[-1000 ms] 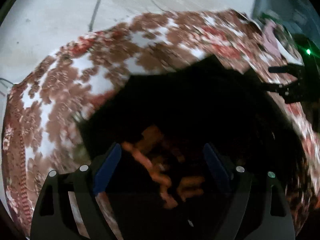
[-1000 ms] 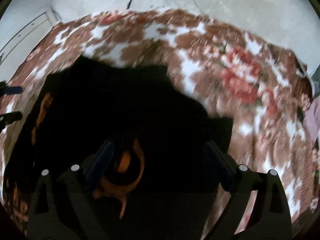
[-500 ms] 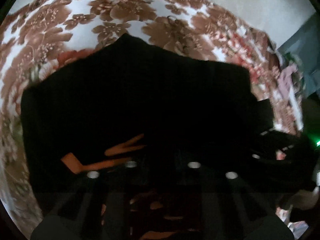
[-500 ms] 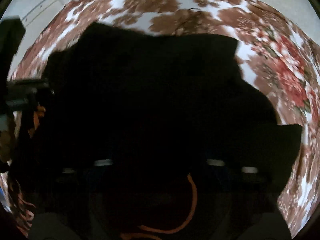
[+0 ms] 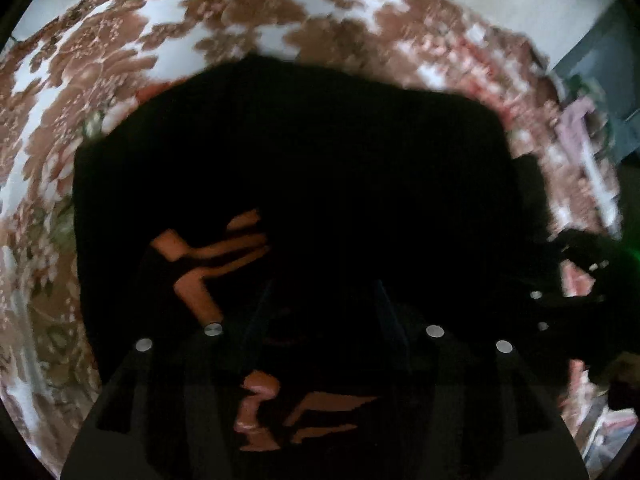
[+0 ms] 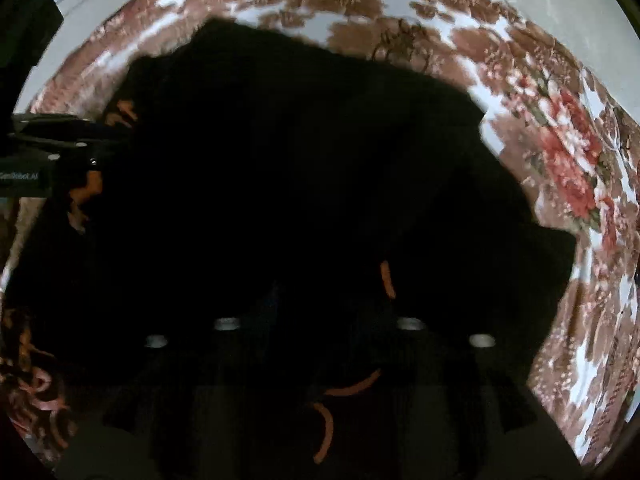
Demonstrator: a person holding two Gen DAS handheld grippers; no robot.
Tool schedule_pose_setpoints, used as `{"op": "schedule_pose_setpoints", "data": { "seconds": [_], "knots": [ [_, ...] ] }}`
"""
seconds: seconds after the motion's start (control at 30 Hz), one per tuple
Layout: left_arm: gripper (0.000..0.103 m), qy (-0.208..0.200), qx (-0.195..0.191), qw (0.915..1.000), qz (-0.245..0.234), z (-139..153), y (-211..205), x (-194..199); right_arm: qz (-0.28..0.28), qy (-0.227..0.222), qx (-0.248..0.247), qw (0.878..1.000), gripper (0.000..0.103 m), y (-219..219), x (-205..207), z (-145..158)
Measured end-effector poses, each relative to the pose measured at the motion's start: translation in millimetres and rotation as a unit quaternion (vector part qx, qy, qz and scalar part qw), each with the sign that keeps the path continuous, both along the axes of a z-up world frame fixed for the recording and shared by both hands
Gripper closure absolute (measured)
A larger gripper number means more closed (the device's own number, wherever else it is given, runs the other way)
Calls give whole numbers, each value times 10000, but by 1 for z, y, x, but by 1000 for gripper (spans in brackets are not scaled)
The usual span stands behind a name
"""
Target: Fold large clothes
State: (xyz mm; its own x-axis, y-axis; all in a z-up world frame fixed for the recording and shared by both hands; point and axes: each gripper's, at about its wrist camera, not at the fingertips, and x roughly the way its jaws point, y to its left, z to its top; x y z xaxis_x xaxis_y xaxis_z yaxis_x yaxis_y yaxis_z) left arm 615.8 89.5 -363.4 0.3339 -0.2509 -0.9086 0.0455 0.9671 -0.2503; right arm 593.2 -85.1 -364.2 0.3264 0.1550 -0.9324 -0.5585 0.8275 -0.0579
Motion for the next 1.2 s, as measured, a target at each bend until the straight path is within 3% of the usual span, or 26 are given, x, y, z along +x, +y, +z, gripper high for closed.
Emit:
{"op": "schedule_pose_setpoints", "data": {
  "seconds": [0.07, 0.1, 0.13, 0.2, 0.23, 0.33, 0.47, 0.53, 0.67, 0.77, 0.87, 0.93, 1.1, 1.2],
  "knots": [
    [41, -222, 229, 9994, 102, 7, 4, -6, -245, -145, -18, 9996, 32, -8, 1, 7],
    [34, -519, 706, 9960, 168, 20, 3, -11, -357, -200, 3, 9992, 27, -12, 1, 12],
    [33, -780, 1117, 9905, 198, 32, 0, -16, -553, -138, 71, 9983, 26, -18, 1, 21],
    [31, -1185, 1346, 9837, 107, 52, -8, -24, -733, 109, 353, 9966, 26, -24, 2, 28],
    [28, -1240, 1240, 9845, 43, 59, -14, -27, -868, 153, 457, 9951, 26, -24, 0, 33],
    [22, -1009, 622, 9926, -275, 51, -35, -31, -670, 39, 350, 9971, 24, -6, -12, 31],
    [23, -686, 1044, 9897, -695, 2, -59, -40, -495, -16, -90, 9987, 23, 5, -23, -2],
    [23, -631, 1341, 9857, -802, -16, -62, -46, -555, -134, -78, 9983, 12, 1, -26, -10],
    [23, -586, 1157, 9898, -598, -6, -49, -51, -660, -261, 177, 9973, 11, -13, -37, 3],
    [22, -640, 1097, 9908, -464, 24, -35, -78, -705, -208, 331, 9967, 11, -36, -63, 28],
    [18, -436, 960, 9937, -370, 45, -20, -123, -774, 84, 130, 9969, 11, -71, -116, 43],
    [17, -57, 797, 9959, -422, 50, -12, -166, -889, 307, -71, 9955, 11, -97, -154, 47],
    [17, 723, 1153, 9886, -642, 32, 4, -271, -1354, 1050, -638, 9831, 11, -158, -253, 31],
    [17, 1139, 1245, 9847, -429, 22, 21, -327, -1544, 1236, -823, 9768, 11, -177, -292, 29]
  ]
}}
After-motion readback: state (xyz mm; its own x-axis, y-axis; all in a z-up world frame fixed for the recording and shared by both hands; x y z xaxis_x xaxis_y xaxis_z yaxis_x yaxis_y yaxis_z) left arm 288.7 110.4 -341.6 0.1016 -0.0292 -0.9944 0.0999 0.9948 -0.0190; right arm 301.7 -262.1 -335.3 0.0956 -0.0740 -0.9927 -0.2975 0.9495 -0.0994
